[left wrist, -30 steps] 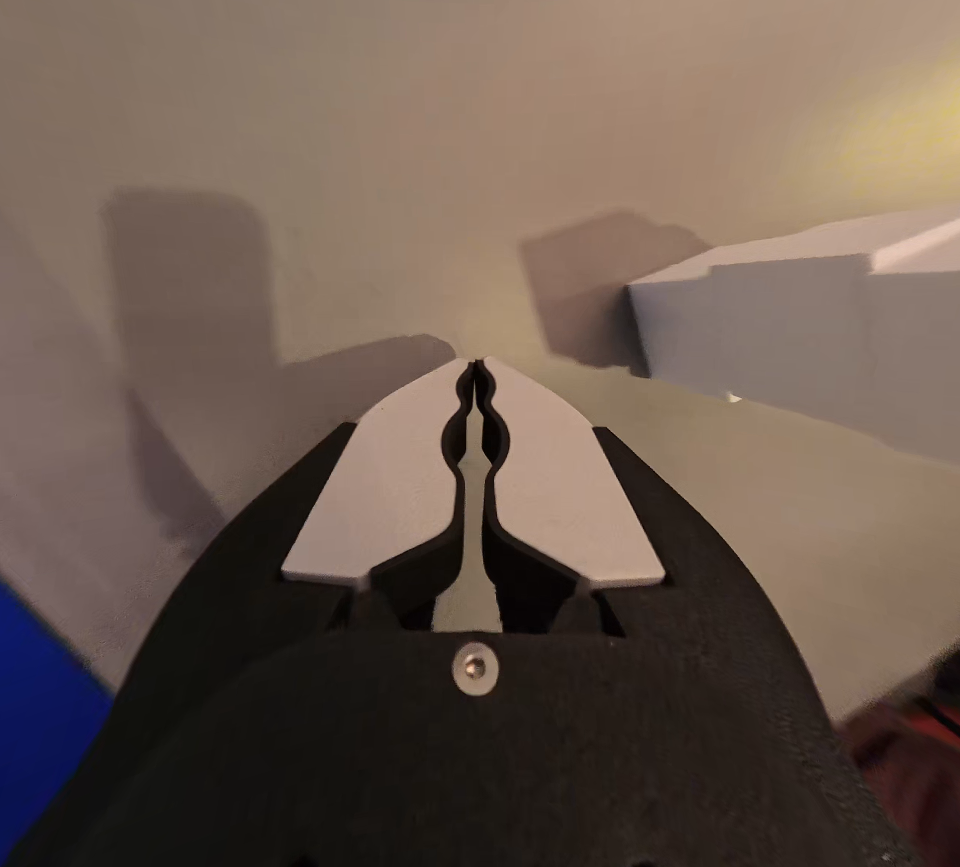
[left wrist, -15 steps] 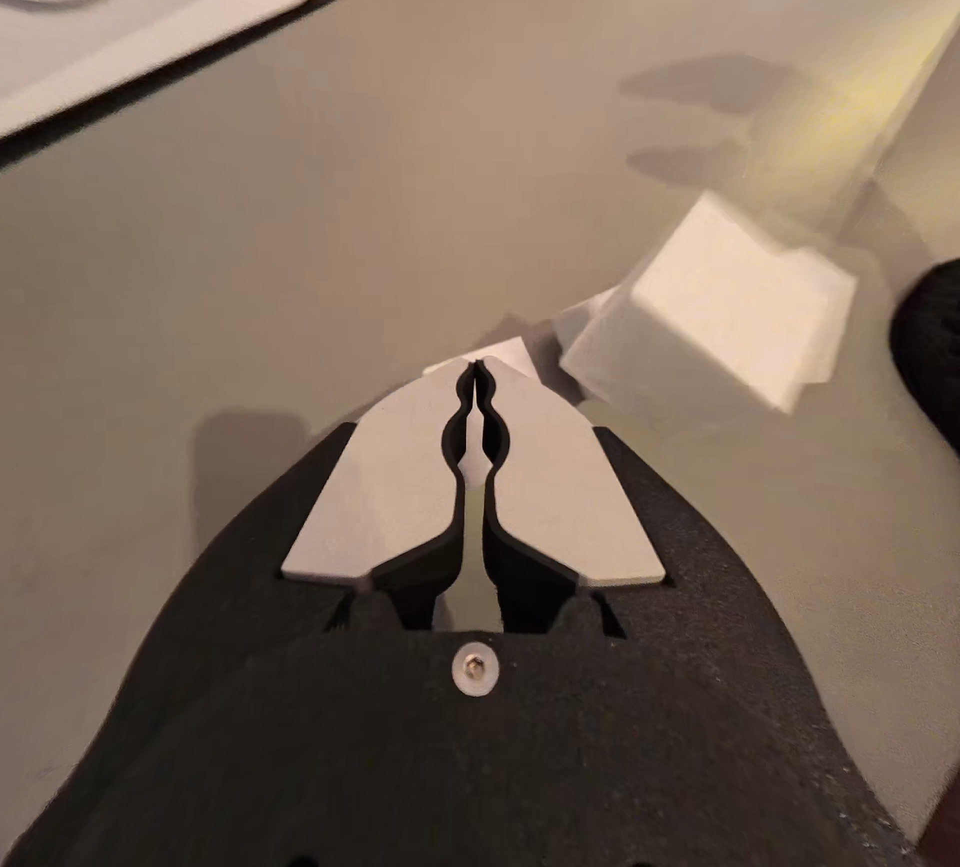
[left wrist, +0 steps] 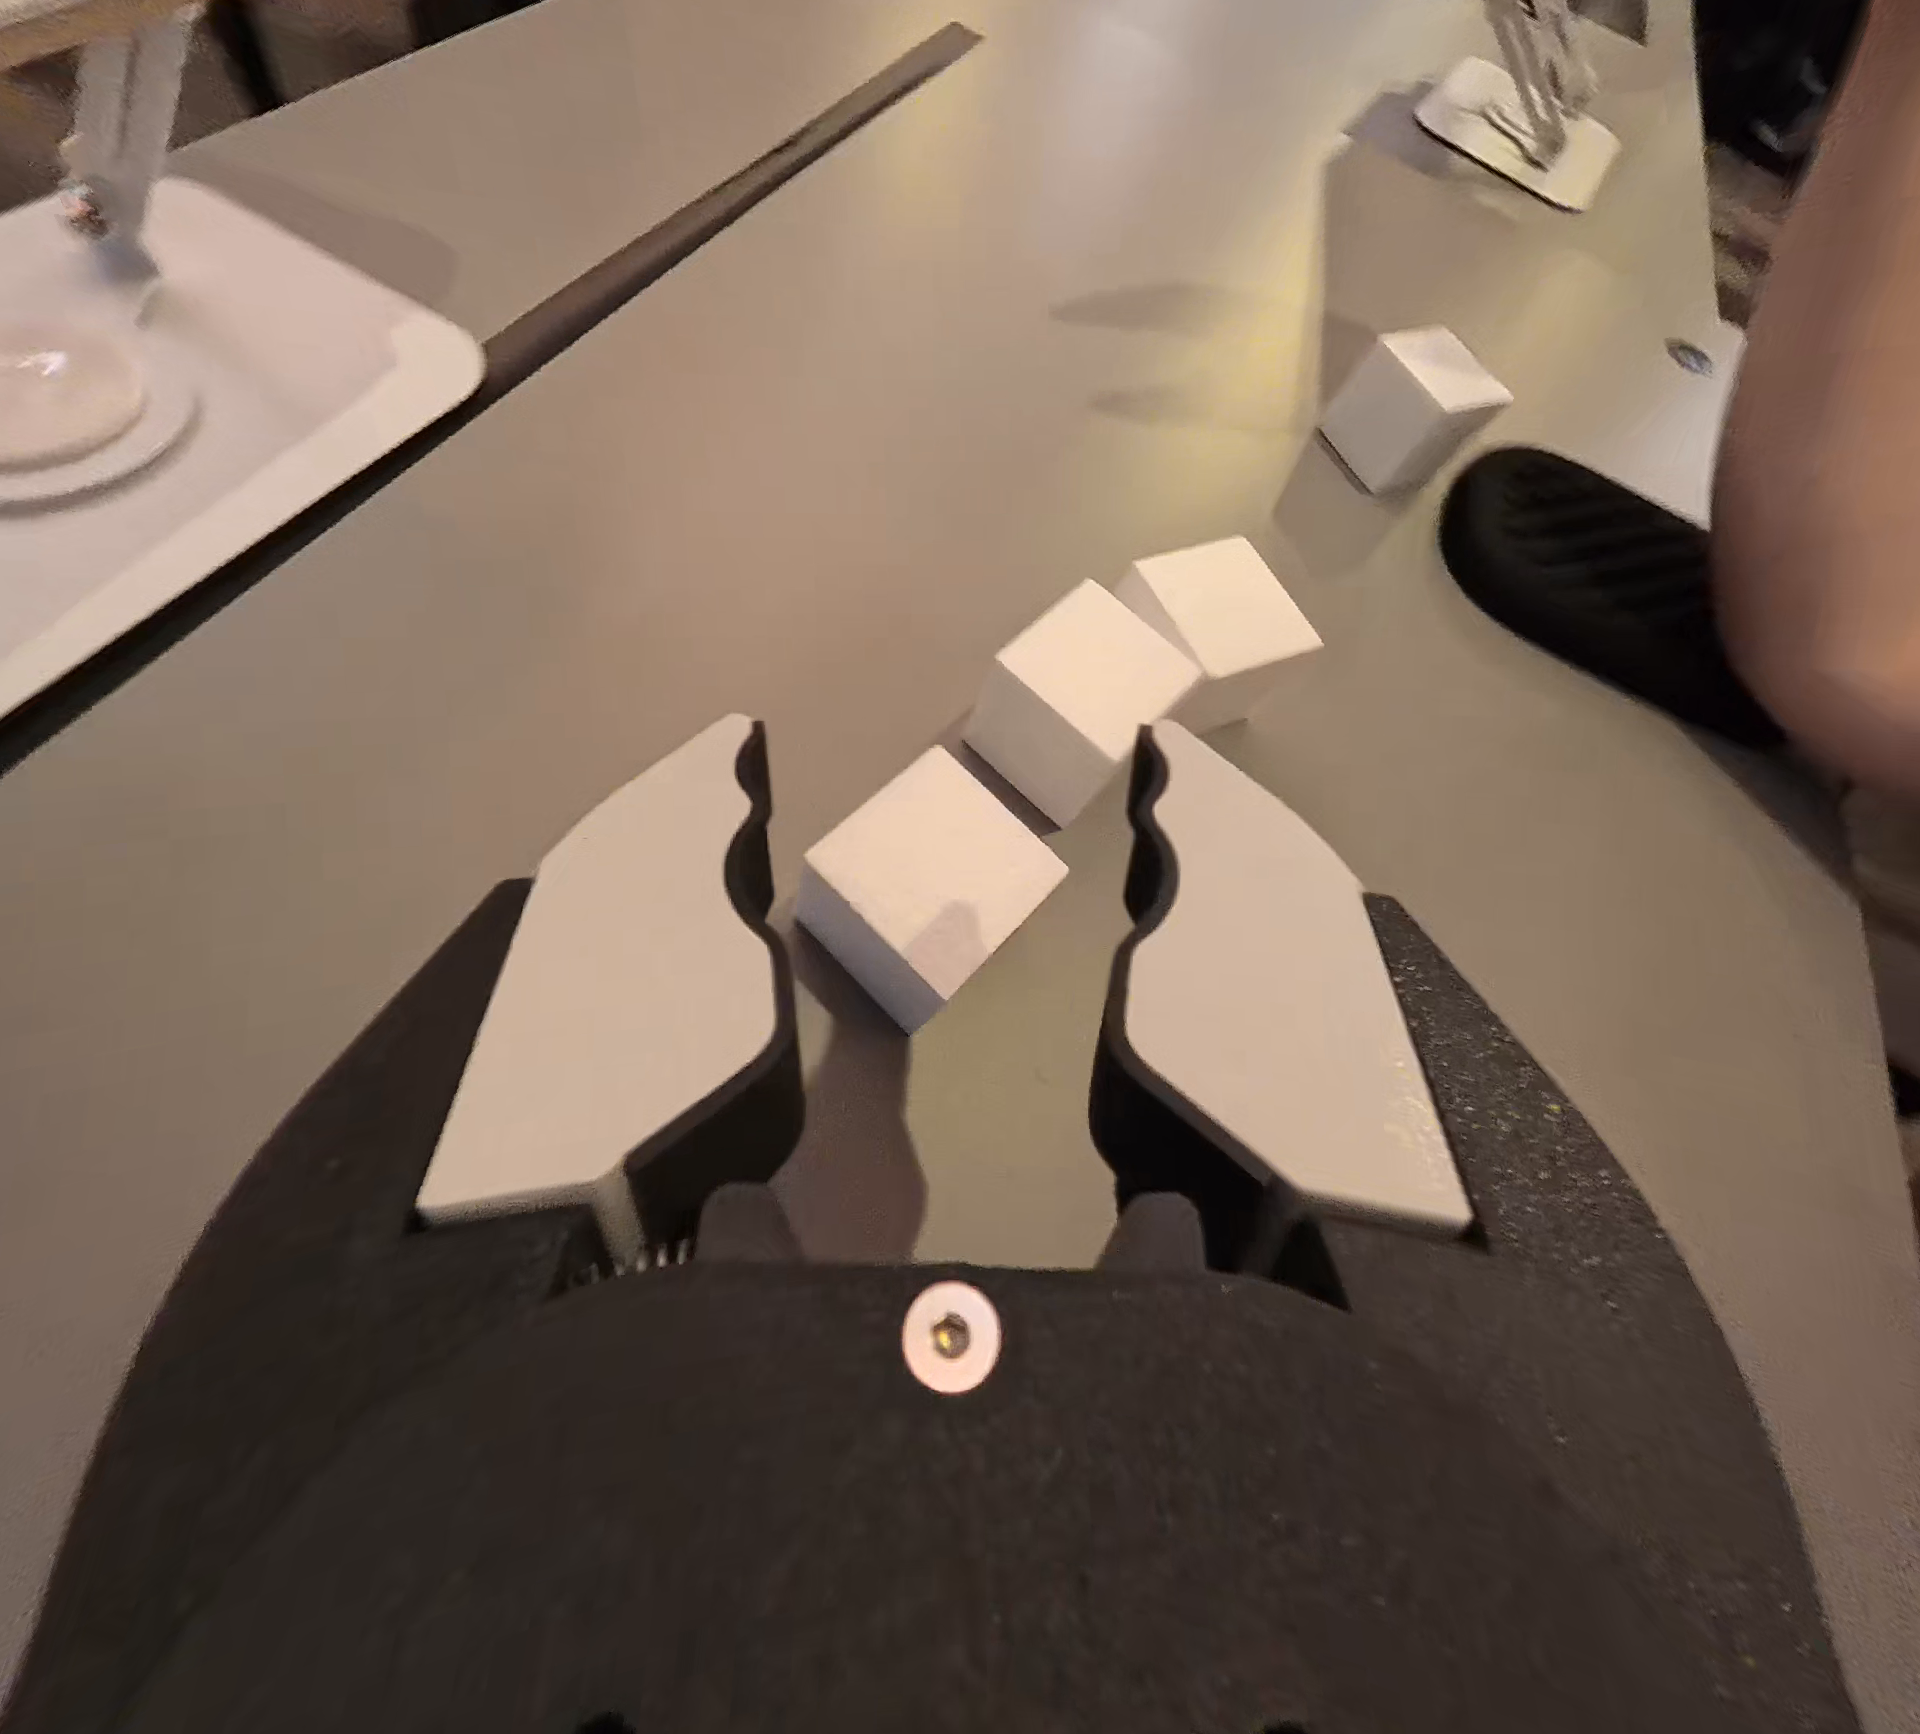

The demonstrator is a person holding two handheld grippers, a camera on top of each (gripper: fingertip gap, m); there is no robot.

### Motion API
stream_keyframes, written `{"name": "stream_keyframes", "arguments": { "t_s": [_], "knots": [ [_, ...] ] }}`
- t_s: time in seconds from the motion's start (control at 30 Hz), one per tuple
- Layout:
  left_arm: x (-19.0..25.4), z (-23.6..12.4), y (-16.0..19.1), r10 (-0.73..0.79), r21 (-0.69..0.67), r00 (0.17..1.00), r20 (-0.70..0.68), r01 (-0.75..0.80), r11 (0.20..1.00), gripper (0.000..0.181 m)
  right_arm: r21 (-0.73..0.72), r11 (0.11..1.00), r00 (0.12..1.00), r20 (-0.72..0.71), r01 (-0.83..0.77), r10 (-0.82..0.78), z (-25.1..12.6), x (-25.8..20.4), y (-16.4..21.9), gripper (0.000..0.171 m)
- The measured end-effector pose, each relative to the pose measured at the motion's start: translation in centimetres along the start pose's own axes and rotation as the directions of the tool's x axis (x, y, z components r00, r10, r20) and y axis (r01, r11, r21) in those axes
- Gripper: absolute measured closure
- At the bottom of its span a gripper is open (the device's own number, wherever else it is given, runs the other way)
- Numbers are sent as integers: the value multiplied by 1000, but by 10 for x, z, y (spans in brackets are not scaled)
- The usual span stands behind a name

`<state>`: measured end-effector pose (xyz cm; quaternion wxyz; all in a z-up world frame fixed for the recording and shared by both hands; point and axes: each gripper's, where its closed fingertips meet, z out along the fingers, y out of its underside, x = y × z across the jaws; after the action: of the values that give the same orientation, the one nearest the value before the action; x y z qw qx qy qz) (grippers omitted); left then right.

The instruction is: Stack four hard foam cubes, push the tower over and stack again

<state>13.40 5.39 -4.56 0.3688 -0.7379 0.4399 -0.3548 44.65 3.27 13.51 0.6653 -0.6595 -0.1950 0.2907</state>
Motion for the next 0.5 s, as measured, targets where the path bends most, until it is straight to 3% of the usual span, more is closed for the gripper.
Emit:
{"name": "stream_keyframes", "arguments": {
  "t_s": [0.17,0.3,0.5],
  "knots": [
    [-1,15,22,231,-32,972,32,-230,973,93,43,999,999,-17,29,-28,-16,-6,-14,117],
    [-4,22,42,289,-51,957,6,-288,956,81,53,998,999,-8,36,-36,-21,-9,-17,116],
    [-12,28,62,305,-60,952,-33,-307,950,88,48,999,1000,0,16,-16,-19,-5,-13,116]
  ]
}}
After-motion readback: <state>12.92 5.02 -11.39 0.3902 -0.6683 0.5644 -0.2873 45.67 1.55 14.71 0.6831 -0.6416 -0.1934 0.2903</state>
